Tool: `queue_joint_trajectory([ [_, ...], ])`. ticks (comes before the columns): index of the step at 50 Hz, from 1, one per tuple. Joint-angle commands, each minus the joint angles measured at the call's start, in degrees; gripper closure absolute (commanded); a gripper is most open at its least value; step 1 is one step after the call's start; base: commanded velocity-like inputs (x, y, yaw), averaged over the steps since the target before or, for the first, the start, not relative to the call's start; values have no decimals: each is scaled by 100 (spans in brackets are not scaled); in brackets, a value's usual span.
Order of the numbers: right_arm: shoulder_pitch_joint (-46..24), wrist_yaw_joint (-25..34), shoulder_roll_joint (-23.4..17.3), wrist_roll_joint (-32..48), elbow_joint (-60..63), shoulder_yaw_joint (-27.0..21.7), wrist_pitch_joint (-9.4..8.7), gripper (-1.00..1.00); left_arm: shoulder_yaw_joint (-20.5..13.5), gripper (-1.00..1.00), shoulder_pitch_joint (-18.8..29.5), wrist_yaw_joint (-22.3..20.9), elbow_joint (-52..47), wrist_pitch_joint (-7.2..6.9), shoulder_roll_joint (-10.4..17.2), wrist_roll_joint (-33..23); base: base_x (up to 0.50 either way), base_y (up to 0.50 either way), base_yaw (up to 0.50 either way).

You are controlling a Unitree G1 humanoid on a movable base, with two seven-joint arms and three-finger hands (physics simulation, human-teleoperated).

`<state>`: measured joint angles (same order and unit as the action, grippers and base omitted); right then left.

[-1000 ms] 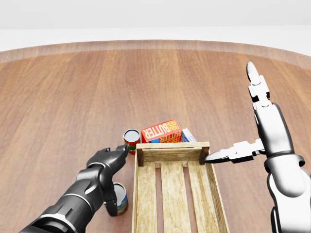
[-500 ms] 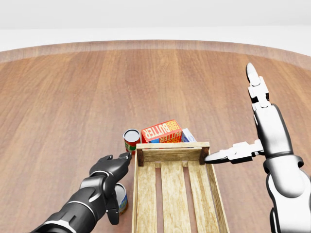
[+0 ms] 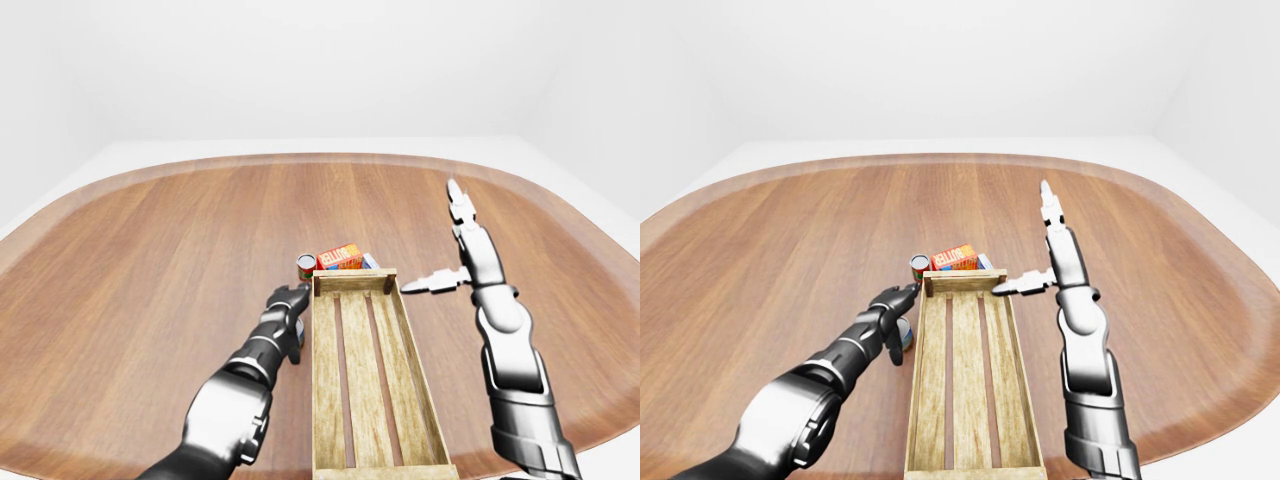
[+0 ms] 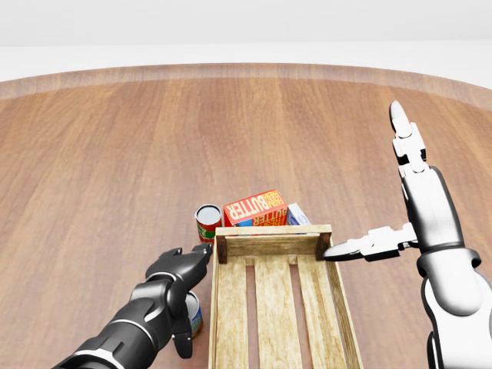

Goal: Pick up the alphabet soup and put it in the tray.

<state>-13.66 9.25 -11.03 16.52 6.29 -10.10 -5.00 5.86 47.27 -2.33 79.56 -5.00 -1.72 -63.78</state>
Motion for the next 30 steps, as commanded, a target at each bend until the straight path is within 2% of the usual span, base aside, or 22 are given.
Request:
queue_joint_trajectory([
  [1,4,-20,5,29,-34,14,0,-99,-38,-100,-78,-124,-88,0,-16,149,0,0,0],
  [30,61,-48,13,-8,-123,2,0,-99,-91,-100,-175,-40,-58,0,-25,120,0,0,0],
])
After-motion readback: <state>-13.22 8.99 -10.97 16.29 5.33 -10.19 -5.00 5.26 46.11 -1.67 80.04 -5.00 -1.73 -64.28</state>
